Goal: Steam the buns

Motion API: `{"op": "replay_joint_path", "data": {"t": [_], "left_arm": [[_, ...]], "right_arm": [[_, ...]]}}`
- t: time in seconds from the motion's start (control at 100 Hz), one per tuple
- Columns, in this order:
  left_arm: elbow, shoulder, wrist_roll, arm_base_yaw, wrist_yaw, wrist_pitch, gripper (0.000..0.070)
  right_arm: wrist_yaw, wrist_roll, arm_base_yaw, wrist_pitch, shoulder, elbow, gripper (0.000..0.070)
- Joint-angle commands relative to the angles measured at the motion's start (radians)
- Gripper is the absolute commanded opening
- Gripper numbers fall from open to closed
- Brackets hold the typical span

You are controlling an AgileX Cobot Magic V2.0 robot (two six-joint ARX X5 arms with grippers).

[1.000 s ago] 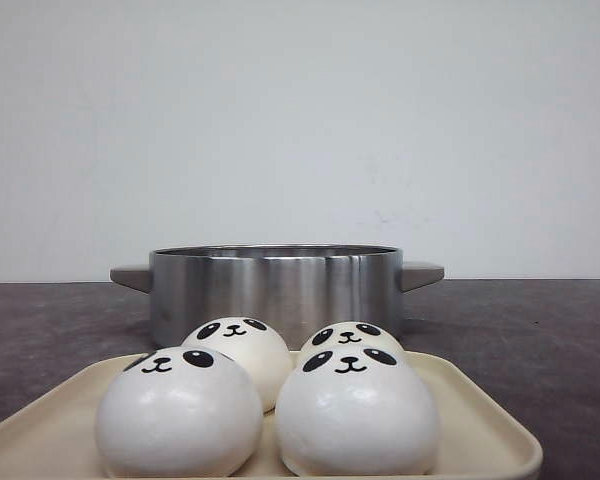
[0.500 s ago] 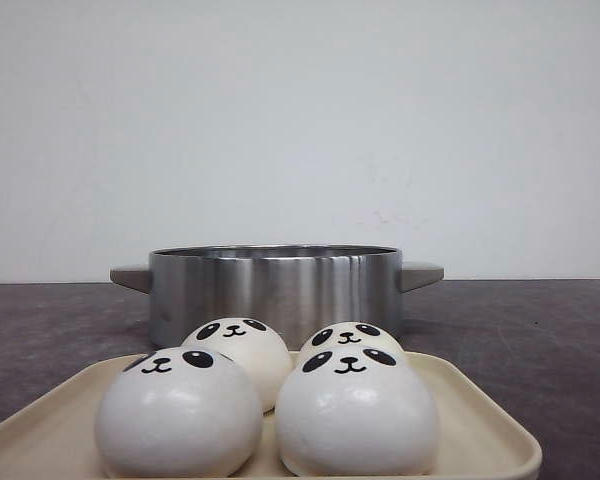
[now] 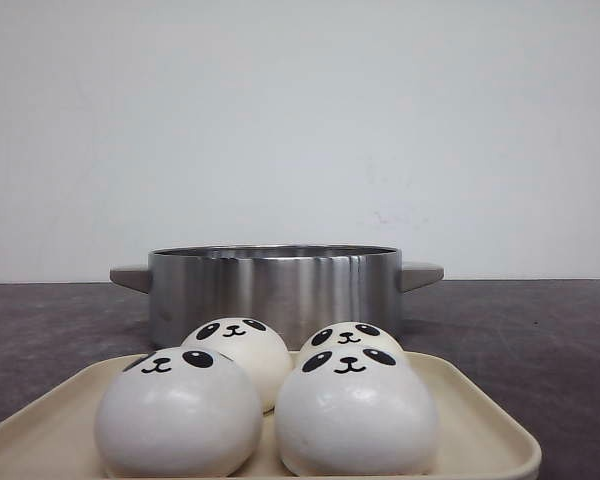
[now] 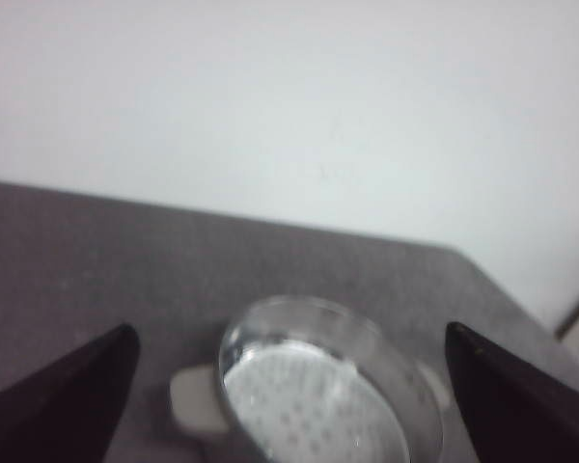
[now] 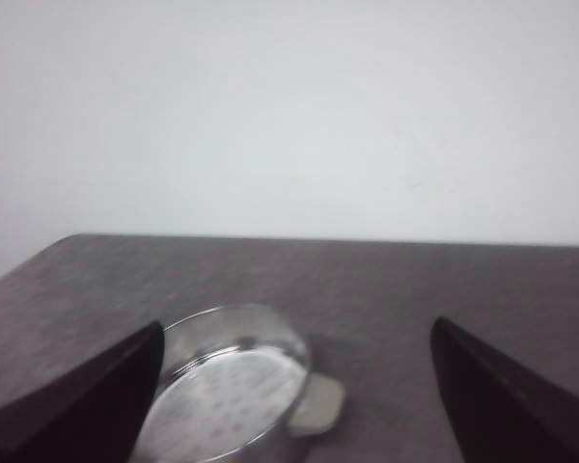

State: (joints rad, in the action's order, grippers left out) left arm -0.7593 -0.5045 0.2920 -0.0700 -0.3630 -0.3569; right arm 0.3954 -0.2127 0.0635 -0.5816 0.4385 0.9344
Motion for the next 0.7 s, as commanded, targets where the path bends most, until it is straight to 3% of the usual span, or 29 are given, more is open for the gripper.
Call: {"op": "replay_joint_path", "data": {"t": [0.0,0.18,0.48,0.69], "left_arm": [[-0.014,-0.013,-0.047,-0.017,0.003,-0.003,0.0550],[-0.014,-0.045,-0.046,-0.063,0.003,-0.032,0.0551],[-0.014,-0.064,-0.045,-0.125,0.004,-0.034,0.0554],[-0.014,-0.064,-0.046,-0.170,0.005,-0.062,0.0554]], "right_arm": [[0.047,-0.030,0.005,-0.001,0.054,0.014,0.0563],[0.071,-0.059,0.097,-0.042,0.210,0.016,0.0561],[-0.102,-0.150,0.429,-0.130,0.535,0.022,0.0537],[-0.137,-0.234,0.591,-0.105,0.771,0.022,0.0537]]}}
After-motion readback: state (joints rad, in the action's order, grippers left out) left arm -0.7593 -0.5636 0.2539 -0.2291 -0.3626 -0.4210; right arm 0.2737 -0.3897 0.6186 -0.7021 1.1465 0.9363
